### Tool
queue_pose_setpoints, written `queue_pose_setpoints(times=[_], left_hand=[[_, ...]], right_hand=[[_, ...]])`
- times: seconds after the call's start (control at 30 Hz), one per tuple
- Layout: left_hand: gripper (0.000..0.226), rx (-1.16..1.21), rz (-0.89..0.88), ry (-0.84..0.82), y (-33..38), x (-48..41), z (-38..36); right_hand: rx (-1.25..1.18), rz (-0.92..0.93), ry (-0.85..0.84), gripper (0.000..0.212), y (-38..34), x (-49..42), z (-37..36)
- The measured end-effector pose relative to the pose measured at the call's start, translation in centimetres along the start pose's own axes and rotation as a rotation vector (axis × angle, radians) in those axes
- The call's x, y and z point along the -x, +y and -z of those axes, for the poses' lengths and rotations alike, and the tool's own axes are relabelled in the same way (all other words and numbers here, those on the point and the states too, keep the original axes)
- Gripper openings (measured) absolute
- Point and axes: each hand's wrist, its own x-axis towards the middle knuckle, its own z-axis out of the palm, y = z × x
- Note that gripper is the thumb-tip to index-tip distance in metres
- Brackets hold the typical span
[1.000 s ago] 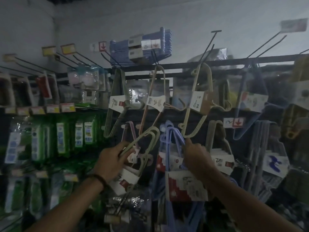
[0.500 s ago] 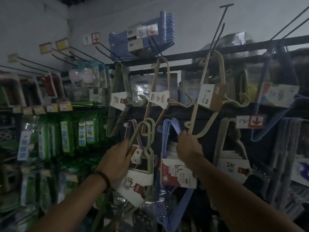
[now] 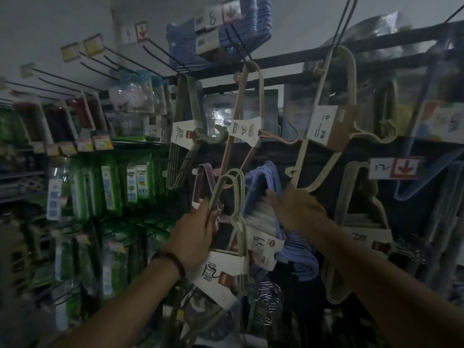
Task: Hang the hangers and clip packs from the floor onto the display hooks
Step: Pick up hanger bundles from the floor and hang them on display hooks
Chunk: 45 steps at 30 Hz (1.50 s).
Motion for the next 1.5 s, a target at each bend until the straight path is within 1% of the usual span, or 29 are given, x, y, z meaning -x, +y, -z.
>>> queue_pose_setpoints(times=[0.07,0.1,0.13,0.2,0.27,0.3,0.33,0.37,0.5,0.57,0.63,0.7,0.87,0.97,1.03,1.13,1.17,1.2,1.23,1.27,1.3,1.4,1.5], left_hand=[[0.007,0.040,0.002,0.017,1.1,0.6,-0.4],[0.007,0.071,0.011,0.015,1.9,0.8,-0.5],[0.008,0.100,0.020,0.005,2.7,0.9,-0.7],[0.016,0.144,0.034,-0.027,4.6,1.4,-1.0],[0.017,0.202,0.025,-0.041,6.8,2.1,-1.4],[0.015,0.247,0.019,-0.041,8.1,2.5,-1.6],[0.014,0.304,0.022,-0.046,9.6,2.8,-1.8],[0.014,0.365,0.032,-0.062,11.0,3.1,-2.1],[0.012,0.518,0.033,-0.168,17.2,4.6,-4.3],[0.015,0.559,0.004,-0.153,20.8,5.5,-6.0],[0.025,0.586,-0.015,-0.141,24.6,6.5,-7.5],[0.028,0.581,-0.044,-0.183,28.4,7.1,-8.8],[0.038,0.459,-0.105,-0.286,38.6,7.7,-13.3],[0.032,0.524,-0.142,-0.292,44.5,7.5,-16.7],[0.034,0.564,-0.164,-0.326,48.0,7.0,-19.5],[0.036,0.481,-0.161,-0.406,52.5,5.9,-24.0],[0.038,0.455,-0.167,-0.401,53.8,5.5,-25.4],[0.052,0.443,-0.185,-0.388,54.9,5.0,-26.8],[0.067,0.429,-0.214,-0.370,55.8,4.7,-28.1],[0.077,0.404,-0.252,-0.347,56.5,4.4,-29.2],[0.080,0.362,-0.310,-0.329,57.2,4.2,-30.1],[0.073,0.219,-0.522,-0.290,58.6,3.7,-32.2],[0.071,0.084,-0.628,-0.194,59.2,2.9,-34.1]], right_hand=[[-0.037,0.103,0.199,0.052,0.2,3.0,1.8],[-0.098,0.188,0.248,0.046,0.2,4.8,2.7],[-0.180,0.266,0.238,0.044,0.2,6.6,3.4],[-0.304,0.377,0.109,0.042,0.1,10.2,4.7],[-0.206,0.477,0.020,0.041,0.3,12.9,5.0],[-0.185,0.408,-0.054,0.037,0.6,14.0,5.2],[-0.187,0.280,-0.128,0.031,1.0,14.9,5.5],[-0.152,0.187,-0.137,0.025,1.7,15.6,5.7],[0.056,0.044,0.058,0.023,4.9,18.4,8.3],[0.126,-0.023,0.135,0.016,7.1,20.3,10.4],[0.278,-0.054,0.138,0.011,9.9,22.2,12.7],[0.396,-0.088,0.134,0.017,12.6,23.9,15.2],[0.428,-0.206,0.168,0.020,20.9,26.9,20.0],[0.393,-0.220,0.138,0.020,27.7,27.5,22.9],[0.371,-0.207,0.157,0.019,32.6,27.4,24.6],[0.388,-0.154,0.226,0.018,39.4,26.3,26.6],[0.397,-0.143,0.235,0.015,41.5,25.7,27.3],[0.406,-0.140,0.238,0.011,43.6,25.0,28.2],[0.427,-0.135,0.238,0.009,45.6,24.2,29.0],[0.465,-0.120,0.238,0.010,47.4,23.2,29.9],[0.499,-0.112,0.238,0.012,49.0,22.3,30.7],[0.496,-0.104,0.266,0.018,52.4,20.1,32.5],[0.488,-0.049,0.299,0.026,54.3,19.0,33.2]])
